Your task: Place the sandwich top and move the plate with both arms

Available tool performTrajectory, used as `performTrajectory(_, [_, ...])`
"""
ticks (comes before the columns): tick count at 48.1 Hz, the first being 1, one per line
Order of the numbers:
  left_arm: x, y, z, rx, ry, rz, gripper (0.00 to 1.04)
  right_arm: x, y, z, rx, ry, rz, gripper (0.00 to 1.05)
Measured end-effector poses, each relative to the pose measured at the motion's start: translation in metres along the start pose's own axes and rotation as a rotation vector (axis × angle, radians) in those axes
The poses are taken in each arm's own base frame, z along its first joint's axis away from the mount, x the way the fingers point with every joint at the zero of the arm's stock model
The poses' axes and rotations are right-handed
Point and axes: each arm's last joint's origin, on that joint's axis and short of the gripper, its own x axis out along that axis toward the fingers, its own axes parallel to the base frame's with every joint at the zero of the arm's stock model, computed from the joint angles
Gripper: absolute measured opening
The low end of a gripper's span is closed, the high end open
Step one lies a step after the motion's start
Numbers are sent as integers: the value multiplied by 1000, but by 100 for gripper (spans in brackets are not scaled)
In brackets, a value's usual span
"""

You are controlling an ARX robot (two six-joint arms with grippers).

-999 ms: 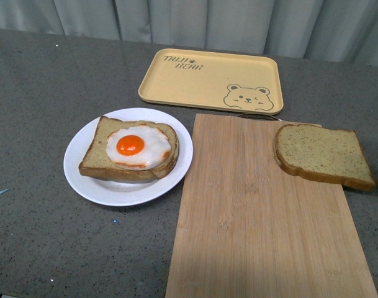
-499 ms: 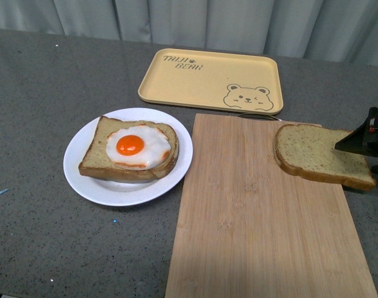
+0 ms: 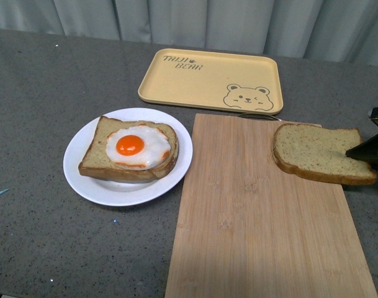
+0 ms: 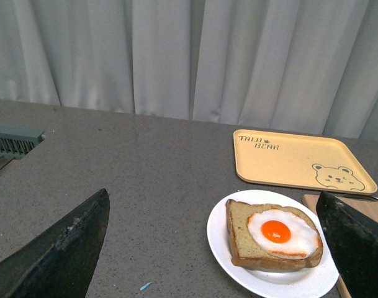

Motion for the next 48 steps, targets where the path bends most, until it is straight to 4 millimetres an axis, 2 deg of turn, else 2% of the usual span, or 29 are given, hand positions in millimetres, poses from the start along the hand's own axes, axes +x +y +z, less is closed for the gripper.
performTrajectory(5, [0,0,0,0,0,0,98,-17,13,2,12,-23,94,2])
performTrajectory(10, [0,0,0,0,0,0,98,-37,47,3,-22,-65,280,2])
performTrajectory(14, [0,0,0,0,0,0,98,-35,71,-2,-53,-86,398,2])
performTrajectory(16, [0,0,0,0,0,0,98,-30,84,-7,-60,-74,425,2])
performTrajectory(23, [0,0,0,0,0,0,98,14,134,-41,-34,51,533,2])
performTrajectory(28, [0,0,0,0,0,0,98,36,160,-53,-38,121,571,2])
performTrajectory(37, [0,0,0,0,0,0,98,67,180,-62,-20,184,566,2])
performTrajectory(48, [0,0,0,0,0,0,98,86,198,-69,-21,227,572,2])
